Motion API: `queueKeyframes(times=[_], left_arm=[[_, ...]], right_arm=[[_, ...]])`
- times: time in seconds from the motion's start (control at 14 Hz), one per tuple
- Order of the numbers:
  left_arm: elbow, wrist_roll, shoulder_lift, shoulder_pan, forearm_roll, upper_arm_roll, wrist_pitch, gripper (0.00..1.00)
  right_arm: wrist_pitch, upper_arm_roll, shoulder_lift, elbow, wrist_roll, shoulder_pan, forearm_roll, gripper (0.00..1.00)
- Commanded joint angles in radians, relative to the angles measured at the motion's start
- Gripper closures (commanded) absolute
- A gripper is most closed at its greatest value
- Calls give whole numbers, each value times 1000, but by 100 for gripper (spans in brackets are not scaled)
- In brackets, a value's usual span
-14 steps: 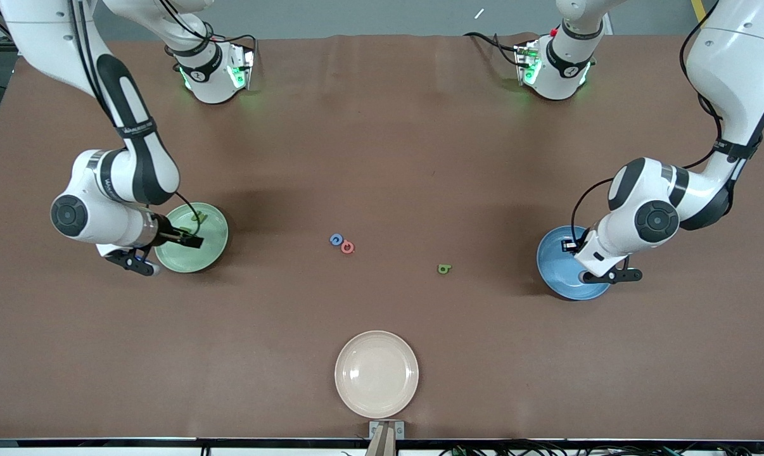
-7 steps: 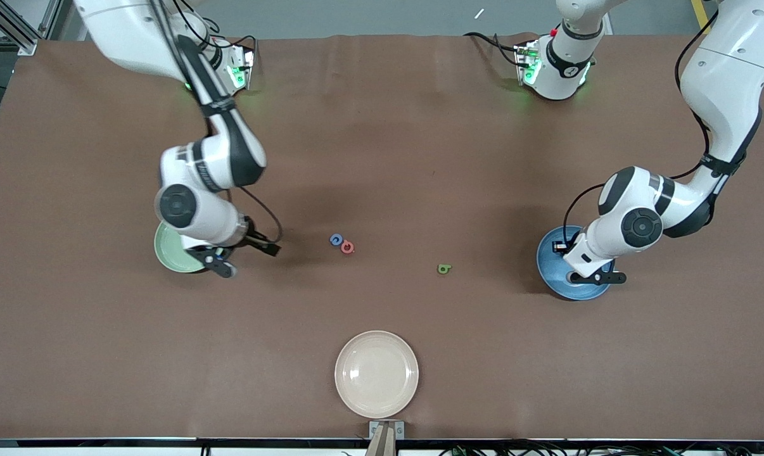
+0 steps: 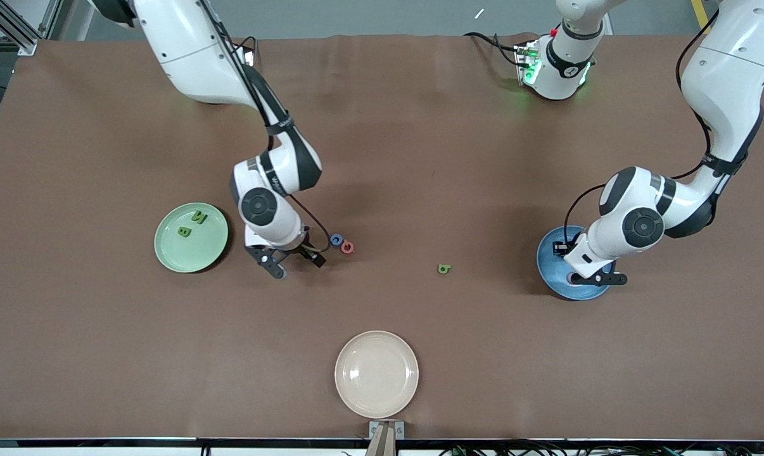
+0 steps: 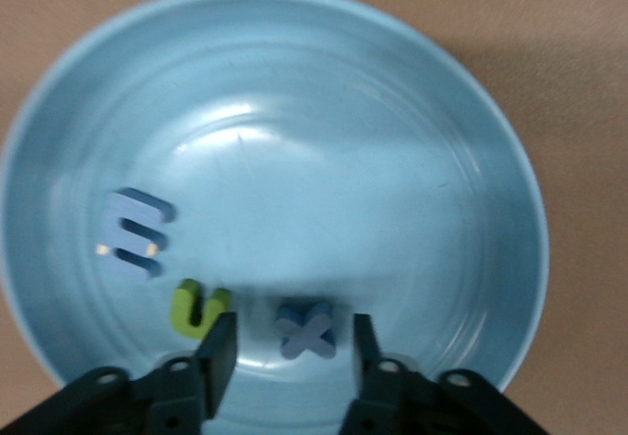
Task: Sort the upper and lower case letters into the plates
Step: 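Grasp the blue c with the right gripper while the left gripper reaches b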
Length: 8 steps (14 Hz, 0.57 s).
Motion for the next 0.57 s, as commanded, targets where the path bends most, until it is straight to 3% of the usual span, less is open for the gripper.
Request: queueKeyframes(times=[0.0,0.29,0.5], left_arm=[[18,12,-88,32,-26,-95,-103,0],[120,-159,-72,-25,-77,-207,-193,0],[198,-343,6,-168,-65,-203,-191,0]], right_arm=[[-3,-14,4,23,74,44,11,0],[5,-15,5,17,117,77,8,0],[3,-17,4,14,119,81,0,0]])
